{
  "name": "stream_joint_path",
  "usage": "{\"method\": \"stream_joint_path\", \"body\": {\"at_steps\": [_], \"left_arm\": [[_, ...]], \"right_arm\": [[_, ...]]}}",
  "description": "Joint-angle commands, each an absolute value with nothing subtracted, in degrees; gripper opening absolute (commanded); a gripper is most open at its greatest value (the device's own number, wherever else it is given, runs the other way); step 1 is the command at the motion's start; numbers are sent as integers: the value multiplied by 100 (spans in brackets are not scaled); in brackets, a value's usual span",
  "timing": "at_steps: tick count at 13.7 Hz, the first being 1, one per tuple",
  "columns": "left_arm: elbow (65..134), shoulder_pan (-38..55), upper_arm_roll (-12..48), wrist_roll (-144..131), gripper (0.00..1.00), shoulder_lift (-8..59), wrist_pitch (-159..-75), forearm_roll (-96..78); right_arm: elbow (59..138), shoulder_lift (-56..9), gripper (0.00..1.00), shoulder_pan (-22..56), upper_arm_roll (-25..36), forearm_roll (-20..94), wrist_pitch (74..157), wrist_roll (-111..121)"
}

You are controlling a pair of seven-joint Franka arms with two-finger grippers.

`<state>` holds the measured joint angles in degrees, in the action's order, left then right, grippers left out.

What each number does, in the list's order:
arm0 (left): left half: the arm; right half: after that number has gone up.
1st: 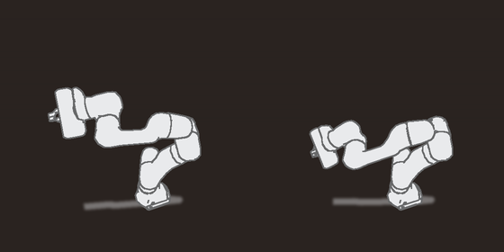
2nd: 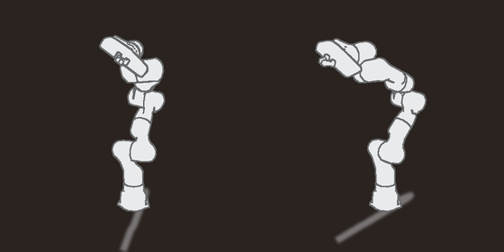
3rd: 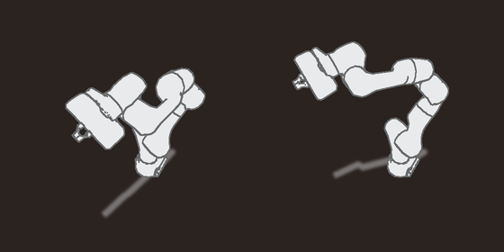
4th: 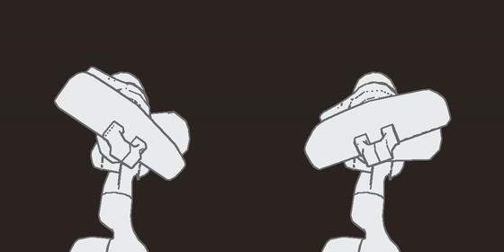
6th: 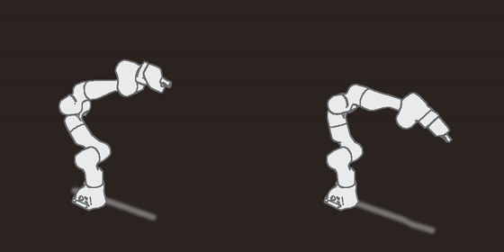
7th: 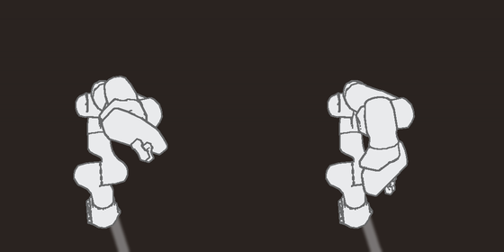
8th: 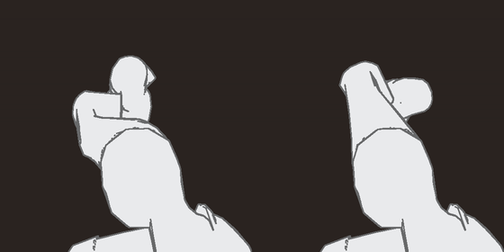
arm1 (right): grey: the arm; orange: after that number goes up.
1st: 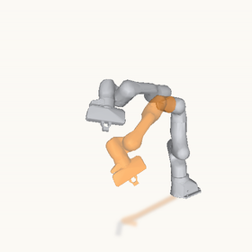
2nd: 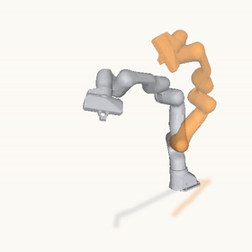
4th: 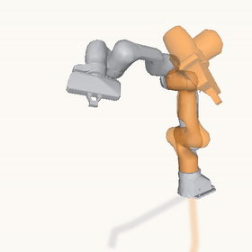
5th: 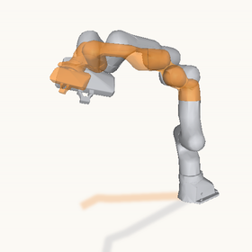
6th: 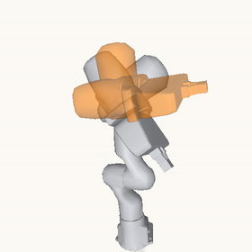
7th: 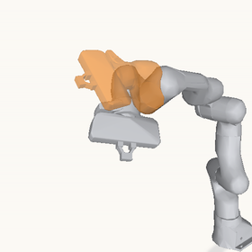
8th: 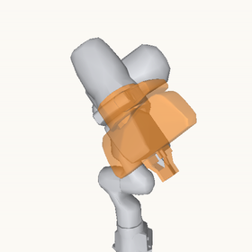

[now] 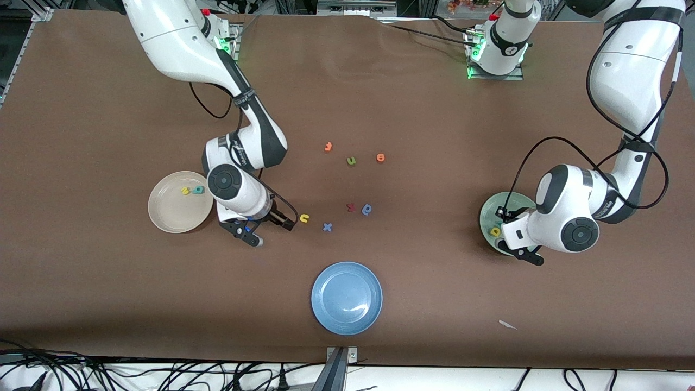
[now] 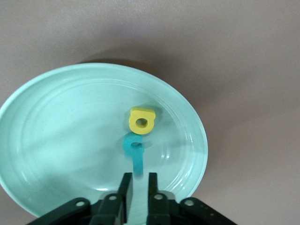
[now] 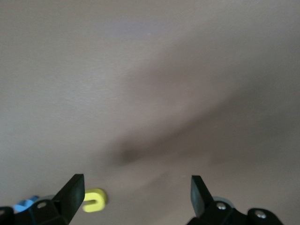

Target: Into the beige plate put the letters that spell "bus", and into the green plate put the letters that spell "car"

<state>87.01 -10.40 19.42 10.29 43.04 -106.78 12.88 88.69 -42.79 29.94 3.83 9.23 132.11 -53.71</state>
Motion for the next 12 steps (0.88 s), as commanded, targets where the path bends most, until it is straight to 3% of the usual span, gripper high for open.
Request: {"method": "stream_joint_path", "body": {"at_steps": [1,4,12], "left_arm": [[8684,-1011,2039,1037,100,4237,-10635,1494],[8640,-967,2092,1011,100,3922,-10443,1398],[8604,-1002,2443,572,100,1893,-9010,994]], "right_arm": [[8158,-4745,100,3251,413,967,13026,-5879],[8042,-4886,99,3340,413,958,12990,-5985],[7980,-5089,89,3401,404,1011,13043,-5968]]}}
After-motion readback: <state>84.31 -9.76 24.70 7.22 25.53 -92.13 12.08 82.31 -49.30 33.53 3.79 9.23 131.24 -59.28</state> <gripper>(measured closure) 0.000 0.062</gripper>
